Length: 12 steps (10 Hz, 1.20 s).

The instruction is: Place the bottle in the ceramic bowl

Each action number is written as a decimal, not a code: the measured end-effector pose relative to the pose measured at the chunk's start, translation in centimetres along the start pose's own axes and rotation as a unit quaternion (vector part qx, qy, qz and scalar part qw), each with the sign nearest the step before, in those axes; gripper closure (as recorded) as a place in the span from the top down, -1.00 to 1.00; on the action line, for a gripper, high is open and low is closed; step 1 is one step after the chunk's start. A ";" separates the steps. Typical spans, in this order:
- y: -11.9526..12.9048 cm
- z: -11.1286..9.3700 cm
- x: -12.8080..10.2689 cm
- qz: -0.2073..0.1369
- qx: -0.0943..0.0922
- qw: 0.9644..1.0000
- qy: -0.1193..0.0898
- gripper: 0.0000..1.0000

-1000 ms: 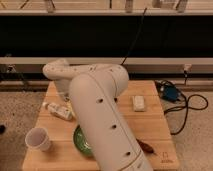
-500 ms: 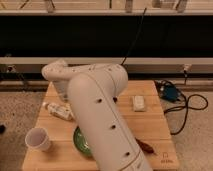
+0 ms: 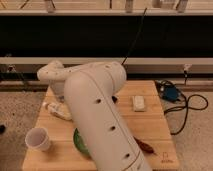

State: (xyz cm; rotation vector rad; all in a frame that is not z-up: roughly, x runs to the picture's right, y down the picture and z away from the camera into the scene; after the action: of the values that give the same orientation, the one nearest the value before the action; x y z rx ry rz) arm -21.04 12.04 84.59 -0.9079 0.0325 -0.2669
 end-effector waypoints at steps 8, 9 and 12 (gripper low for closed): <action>-1.3 0.7 -1.1 0.070 0.005 0.996 -0.057 0.60; -1.1 0.8 -1.5 0.069 0.014 0.996 -0.061 0.60; 0.2 2.8 -5.9 0.053 0.015 0.996 -0.070 0.60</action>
State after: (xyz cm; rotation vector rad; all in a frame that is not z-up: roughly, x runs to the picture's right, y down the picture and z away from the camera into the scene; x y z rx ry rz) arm -26.35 15.79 85.66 -0.8891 -0.0531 -0.1050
